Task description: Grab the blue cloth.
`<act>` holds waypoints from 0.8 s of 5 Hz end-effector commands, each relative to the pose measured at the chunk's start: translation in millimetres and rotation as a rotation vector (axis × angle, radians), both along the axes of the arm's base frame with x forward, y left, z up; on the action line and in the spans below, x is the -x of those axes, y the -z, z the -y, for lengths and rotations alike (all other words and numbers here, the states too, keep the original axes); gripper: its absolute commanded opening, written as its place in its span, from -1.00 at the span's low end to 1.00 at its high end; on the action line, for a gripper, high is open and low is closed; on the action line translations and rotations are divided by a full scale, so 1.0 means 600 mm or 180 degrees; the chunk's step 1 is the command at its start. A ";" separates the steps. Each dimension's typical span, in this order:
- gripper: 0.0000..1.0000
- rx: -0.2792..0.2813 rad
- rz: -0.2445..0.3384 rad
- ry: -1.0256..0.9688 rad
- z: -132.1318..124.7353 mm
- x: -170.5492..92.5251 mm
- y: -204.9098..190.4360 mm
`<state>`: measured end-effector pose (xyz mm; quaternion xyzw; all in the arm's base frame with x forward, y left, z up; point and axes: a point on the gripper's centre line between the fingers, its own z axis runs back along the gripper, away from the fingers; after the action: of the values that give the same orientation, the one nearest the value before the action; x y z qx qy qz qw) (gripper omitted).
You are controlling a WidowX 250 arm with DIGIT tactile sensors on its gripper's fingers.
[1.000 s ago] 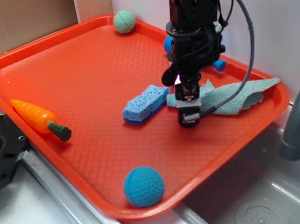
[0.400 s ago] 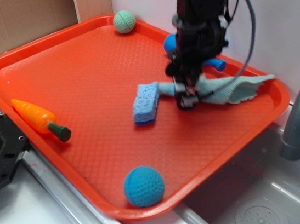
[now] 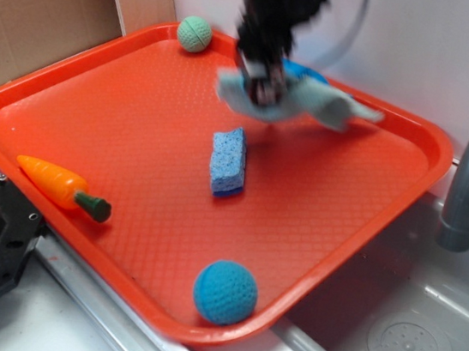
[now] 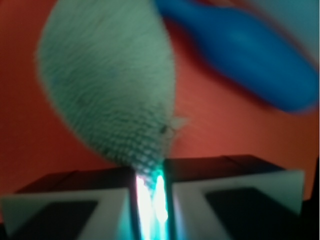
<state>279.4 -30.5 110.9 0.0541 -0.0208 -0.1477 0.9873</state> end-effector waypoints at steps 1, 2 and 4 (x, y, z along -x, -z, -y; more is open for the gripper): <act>-1.00 0.0137 0.0685 -0.1552 -0.080 0.144 -0.171; -1.00 0.0174 0.0612 -0.1898 -0.079 0.189 -0.171; -1.00 0.0162 0.0554 -0.1766 -0.051 0.221 -0.180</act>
<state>152.2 23.3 211.6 0.0470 -0.0812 0.1344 0.9865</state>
